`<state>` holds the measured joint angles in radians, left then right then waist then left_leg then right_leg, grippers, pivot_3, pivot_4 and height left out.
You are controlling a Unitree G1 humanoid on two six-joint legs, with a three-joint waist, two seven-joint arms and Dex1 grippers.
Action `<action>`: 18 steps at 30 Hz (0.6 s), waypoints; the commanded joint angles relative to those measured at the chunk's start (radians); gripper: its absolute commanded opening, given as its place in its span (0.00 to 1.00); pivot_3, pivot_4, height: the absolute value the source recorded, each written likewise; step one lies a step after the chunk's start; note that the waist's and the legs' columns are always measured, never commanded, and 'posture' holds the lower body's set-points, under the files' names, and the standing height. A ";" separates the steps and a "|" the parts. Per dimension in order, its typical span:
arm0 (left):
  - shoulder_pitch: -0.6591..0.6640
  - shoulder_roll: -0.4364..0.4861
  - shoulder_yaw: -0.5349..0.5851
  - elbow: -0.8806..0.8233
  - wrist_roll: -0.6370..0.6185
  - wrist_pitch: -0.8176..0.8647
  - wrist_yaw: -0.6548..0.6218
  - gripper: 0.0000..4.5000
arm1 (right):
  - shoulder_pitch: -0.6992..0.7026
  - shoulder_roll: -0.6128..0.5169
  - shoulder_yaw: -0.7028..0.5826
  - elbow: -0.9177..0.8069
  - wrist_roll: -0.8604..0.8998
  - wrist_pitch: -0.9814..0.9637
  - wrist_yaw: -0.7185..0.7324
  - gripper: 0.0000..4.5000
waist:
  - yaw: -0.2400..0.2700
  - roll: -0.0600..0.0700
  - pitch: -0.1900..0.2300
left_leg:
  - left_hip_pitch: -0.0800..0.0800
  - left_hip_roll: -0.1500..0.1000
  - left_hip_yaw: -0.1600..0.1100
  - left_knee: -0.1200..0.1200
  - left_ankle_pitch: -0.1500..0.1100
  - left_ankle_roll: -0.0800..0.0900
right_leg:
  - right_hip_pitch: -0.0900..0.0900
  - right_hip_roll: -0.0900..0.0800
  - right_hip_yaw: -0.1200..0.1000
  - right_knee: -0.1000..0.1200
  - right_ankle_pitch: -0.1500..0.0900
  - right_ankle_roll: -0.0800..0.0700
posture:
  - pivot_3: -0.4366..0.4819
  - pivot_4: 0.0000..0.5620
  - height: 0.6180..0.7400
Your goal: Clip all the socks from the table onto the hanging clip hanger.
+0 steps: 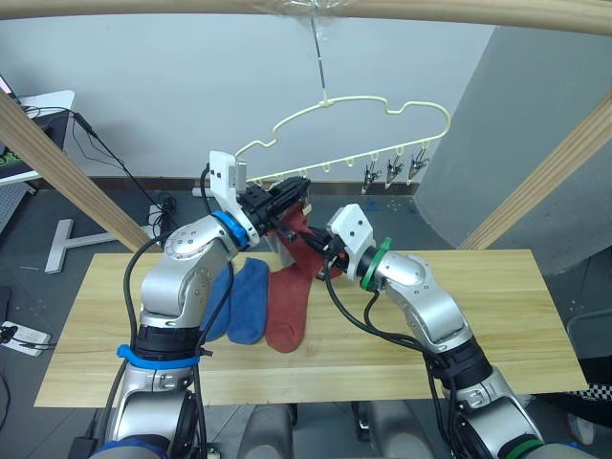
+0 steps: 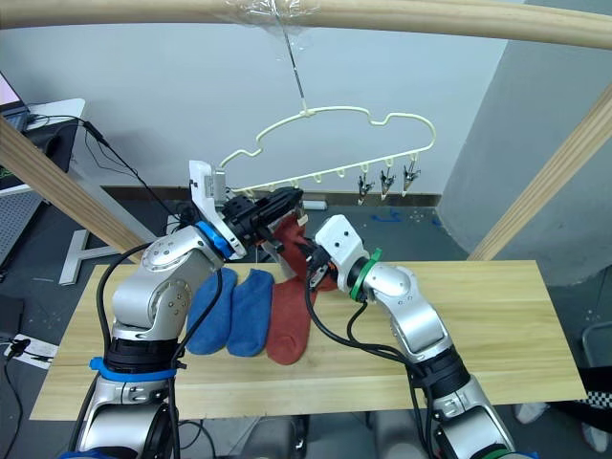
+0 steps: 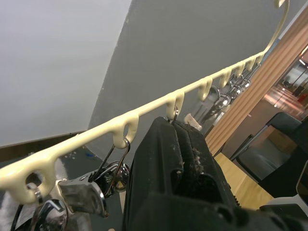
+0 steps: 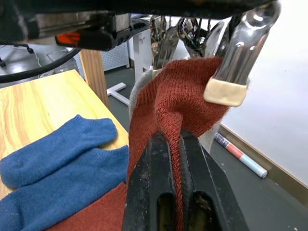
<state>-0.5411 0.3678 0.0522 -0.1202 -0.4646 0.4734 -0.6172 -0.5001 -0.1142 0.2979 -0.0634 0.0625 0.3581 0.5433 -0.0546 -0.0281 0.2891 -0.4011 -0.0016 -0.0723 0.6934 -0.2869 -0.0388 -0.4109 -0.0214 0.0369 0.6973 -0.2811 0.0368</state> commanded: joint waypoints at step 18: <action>0.033 0.064 0.006 -0.080 -0.021 0.033 -0.059 0.43 | -0.026 -0.027 0.019 -0.045 -0.026 -0.066 0.017 0.39 | -0.001 0.000 0.000 | 0.000 0.000 0.000 -0.001 0.000 0.000 | 0.000 0.000 0.000 0.000 0.000 0.000 | 0.44 0.44 0.83</action>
<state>-0.5109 0.4207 0.0514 -0.1565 -0.4736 0.5161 -0.6664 -0.5188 -0.1387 0.3068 -0.0642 0.0488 0.3104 0.5530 -0.0558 -0.0279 0.2891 -0.4010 -0.0015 -0.0722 0.6925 -0.2867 -0.0392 -0.4113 -0.0214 0.0371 0.6972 -0.2811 0.0368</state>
